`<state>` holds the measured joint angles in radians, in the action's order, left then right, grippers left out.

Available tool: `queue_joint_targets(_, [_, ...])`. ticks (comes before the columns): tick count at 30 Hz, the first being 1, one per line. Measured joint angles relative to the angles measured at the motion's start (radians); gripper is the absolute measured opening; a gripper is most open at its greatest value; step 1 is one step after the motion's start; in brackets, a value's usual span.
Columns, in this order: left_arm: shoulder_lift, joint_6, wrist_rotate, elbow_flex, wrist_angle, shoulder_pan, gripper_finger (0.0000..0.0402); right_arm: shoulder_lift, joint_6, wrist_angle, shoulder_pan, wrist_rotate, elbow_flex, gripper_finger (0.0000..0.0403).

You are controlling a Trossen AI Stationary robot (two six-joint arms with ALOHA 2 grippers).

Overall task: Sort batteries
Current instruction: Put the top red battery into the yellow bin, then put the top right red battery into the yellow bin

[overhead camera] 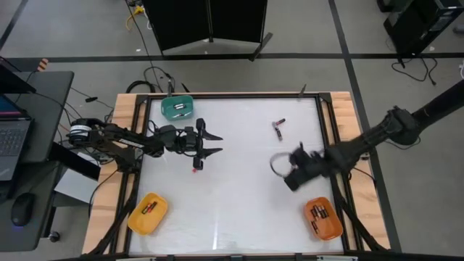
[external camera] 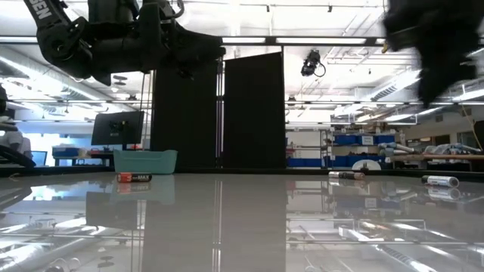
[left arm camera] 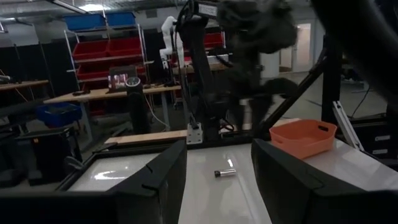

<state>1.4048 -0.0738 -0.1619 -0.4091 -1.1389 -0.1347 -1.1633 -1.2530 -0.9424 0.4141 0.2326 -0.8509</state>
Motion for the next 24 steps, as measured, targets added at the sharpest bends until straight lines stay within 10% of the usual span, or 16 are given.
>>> queue_joint_targets(9, [0.0, 0.007, 0.004, 0.0, 0.006, 0.0, 0.0188, -0.05, 0.586, 0.254, -0.49, 0.012, 0.0, 0.015])
queue_joint_targets(24, [0.0, 0.031, 0.005, 0.0, 0.009, 0.0, 0.0188, -0.301, 0.837, 0.37, -0.935, -0.077, -0.02, 0.0173])
